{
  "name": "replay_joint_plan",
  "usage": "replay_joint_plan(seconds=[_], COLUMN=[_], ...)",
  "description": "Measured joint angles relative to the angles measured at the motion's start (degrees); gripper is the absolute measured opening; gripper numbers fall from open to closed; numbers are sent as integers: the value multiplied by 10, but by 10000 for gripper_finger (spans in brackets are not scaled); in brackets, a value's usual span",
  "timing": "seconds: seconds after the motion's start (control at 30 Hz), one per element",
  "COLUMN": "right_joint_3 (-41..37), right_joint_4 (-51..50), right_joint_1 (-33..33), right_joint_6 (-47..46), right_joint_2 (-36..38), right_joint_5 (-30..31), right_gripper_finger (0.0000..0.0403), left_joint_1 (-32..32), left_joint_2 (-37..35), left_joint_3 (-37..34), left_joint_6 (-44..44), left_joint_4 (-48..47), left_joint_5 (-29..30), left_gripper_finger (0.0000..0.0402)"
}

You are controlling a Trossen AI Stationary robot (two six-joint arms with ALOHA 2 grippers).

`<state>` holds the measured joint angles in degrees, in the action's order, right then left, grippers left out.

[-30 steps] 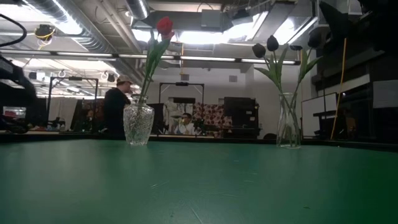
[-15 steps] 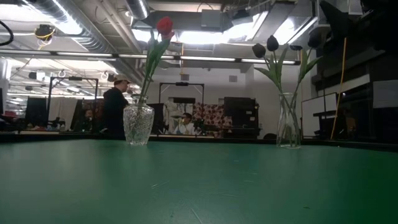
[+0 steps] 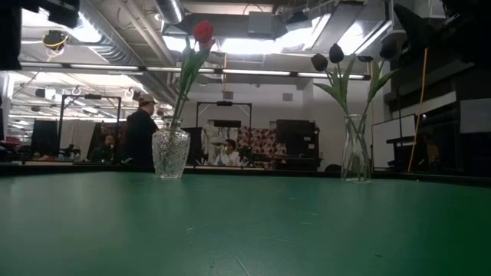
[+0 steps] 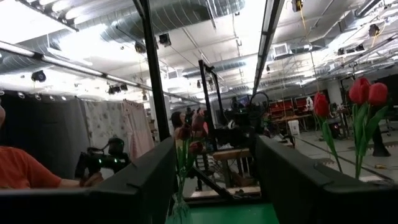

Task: Sort flowers into vase by color
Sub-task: Return to Home Position

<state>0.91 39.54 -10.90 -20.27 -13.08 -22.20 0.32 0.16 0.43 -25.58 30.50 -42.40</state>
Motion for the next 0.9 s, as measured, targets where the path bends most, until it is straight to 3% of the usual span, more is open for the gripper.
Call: replay_joint_plan(seconds=[0.2, 0.37, 0.5, 0.9], right_joint_3=[0, 0, 0, -3], right_joint_4=[-60, -103, -141, -173], right_joint_1=[0, 0, 0, 0], right_joint_6=[36, 56, 56, 71], right_joint_2=[0, 0, 0, 0], right_joint_5=[19, 27, 28, 32], right_gripper_finger=[221, 221, 221, 221], left_joint_1=[61, 73, 73, 50], left_joint_2=[0, 0, 0, 0], left_joint_3=[0, 0, 0, 0], left_joint_6=[1, 44, 78, 125], left_joint_4=[-6, -70, -131, -186], left_joint_5=[-76, -78, -17, 186], left_gripper_finger=[126, 126, 126, 126])
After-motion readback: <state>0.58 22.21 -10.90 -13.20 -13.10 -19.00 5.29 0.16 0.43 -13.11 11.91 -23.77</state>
